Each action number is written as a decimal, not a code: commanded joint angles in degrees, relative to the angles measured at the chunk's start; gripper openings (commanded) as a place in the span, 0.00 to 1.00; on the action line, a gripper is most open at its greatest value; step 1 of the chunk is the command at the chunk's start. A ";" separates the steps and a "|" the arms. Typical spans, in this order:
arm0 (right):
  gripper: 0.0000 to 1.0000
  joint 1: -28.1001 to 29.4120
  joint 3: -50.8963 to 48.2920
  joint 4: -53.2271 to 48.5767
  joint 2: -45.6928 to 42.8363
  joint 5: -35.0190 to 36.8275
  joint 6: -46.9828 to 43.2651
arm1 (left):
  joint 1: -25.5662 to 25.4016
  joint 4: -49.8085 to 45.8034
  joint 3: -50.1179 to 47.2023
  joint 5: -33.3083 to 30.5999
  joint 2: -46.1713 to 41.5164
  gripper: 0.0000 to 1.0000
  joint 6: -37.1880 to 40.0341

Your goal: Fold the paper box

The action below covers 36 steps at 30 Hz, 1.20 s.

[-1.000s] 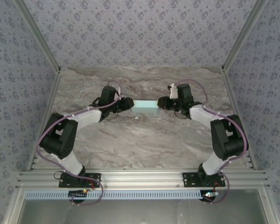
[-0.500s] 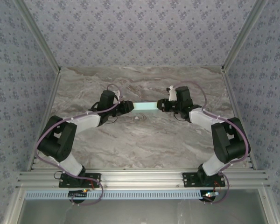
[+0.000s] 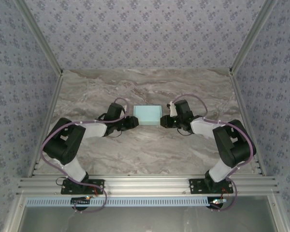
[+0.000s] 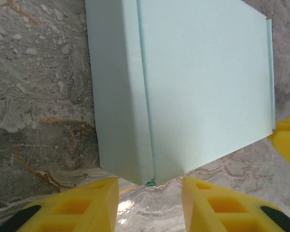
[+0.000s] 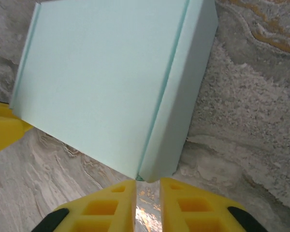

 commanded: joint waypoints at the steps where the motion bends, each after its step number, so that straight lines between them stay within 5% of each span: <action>1: 0.27 0.05 0.57 -3.32 -0.30 2.85 -2.29 | -0.29 -0.72 0.16 -1.37 -0.22 0.44 0.71; 11: 0.53 0.78 2.92 -14.57 -14.66 14.95 -9.38 | -0.06 -8.74 -0.19 -9.53 -12.73 0.64 6.93; 17: 0.60 2.02 3.07 -16.44 -25.64 30.23 -15.21 | -0.09 -13.30 -2.00 -20.05 -24.29 0.72 13.07; 21: 0.74 2.09 1.15 -15.07 -31.81 41.00 -19.61 | 0.25 -15.21 -4.02 -28.75 -32.22 0.79 17.48; 31: 0.96 -3.70 -4.48 -7.70 -35.17 53.85 -21.87 | 3.67 -9.39 -10.64 -47.08 -43.21 0.99 26.40; 36: 0.99 -7.67 -6.84 -4.65 -33.50 53.80 -19.48 | 8.41 -1.33 -13.20 -46.71 -41.64 0.99 30.15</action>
